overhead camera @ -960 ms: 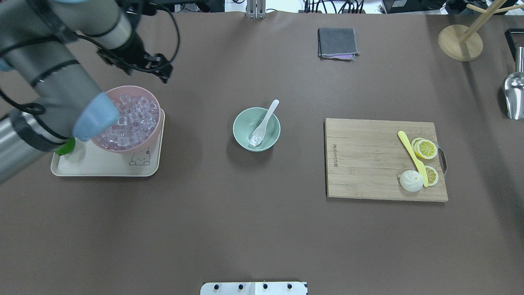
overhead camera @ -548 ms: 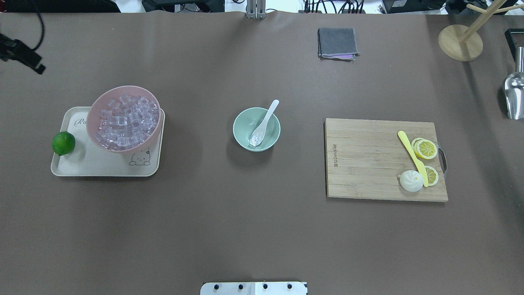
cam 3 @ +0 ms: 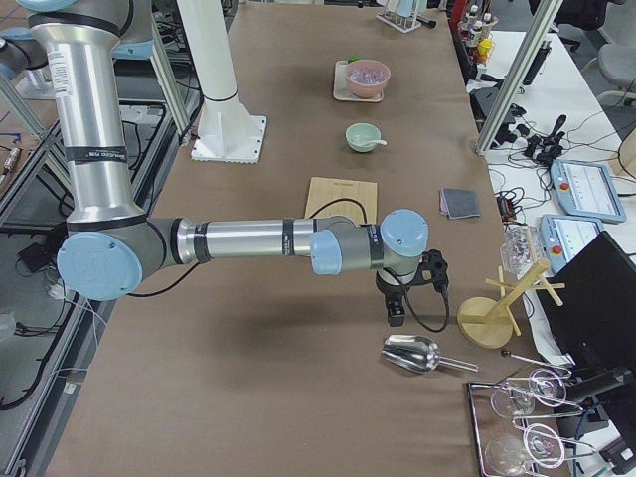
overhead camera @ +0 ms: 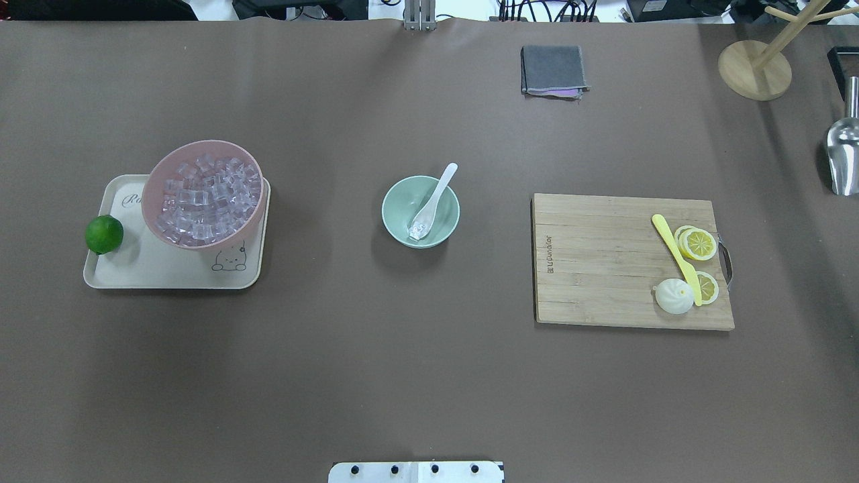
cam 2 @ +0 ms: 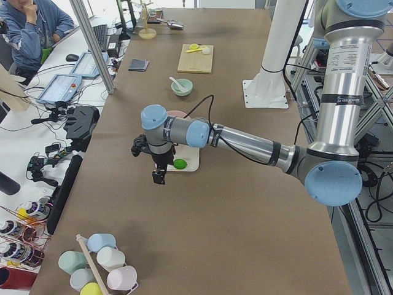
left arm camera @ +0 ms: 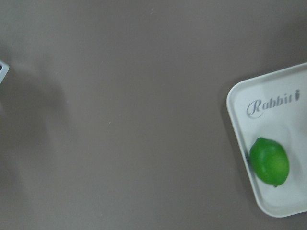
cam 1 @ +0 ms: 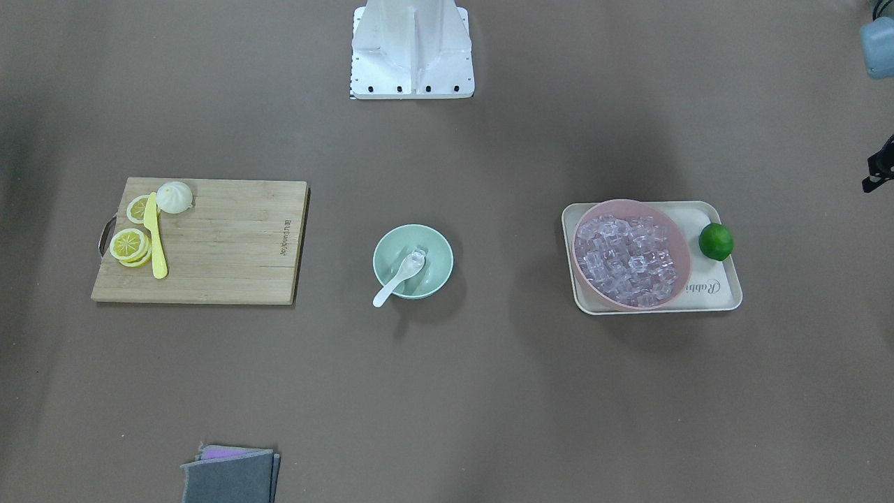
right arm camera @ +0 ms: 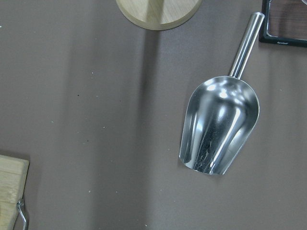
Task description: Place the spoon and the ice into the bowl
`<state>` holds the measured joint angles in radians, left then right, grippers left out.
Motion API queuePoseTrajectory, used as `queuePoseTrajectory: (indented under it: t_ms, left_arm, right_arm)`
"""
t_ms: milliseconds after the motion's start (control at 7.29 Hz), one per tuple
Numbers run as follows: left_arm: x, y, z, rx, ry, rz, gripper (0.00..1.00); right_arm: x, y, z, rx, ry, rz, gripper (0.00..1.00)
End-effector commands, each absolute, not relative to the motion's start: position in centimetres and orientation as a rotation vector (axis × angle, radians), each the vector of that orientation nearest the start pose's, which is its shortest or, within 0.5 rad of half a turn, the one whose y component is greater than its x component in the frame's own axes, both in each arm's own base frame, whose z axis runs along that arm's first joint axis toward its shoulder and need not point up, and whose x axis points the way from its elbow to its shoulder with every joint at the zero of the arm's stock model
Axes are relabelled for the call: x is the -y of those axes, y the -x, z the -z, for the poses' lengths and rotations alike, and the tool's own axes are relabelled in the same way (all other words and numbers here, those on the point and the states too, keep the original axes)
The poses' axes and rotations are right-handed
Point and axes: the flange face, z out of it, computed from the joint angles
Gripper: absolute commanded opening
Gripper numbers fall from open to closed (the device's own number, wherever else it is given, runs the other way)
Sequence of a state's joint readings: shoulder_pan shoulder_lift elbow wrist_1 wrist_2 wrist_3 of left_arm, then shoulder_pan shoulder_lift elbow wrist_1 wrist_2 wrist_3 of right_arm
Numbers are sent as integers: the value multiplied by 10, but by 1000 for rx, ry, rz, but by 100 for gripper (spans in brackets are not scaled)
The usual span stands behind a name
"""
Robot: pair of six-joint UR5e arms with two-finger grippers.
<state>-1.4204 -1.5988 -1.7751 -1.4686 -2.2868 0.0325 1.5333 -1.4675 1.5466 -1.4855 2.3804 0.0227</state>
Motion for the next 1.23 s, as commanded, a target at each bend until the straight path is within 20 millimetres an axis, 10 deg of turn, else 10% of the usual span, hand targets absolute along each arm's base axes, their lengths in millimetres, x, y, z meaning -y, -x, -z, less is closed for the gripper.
queuePoseTrajectory:
  t_ms: [0,548,1097]
  left_arm:
    - [500,23,-570,-719,-91,-160,99]
    - [488,31,-631,-718,-147,-235,99]
    - [485,27,-635,-770,-124,-220,99]
  right_arm:
    - [547,-42,-605,809,-142,99,100]
    - [546,-44,-601,809,-148,103,100]
    - [552,-40,-593,811,-160,114,100]
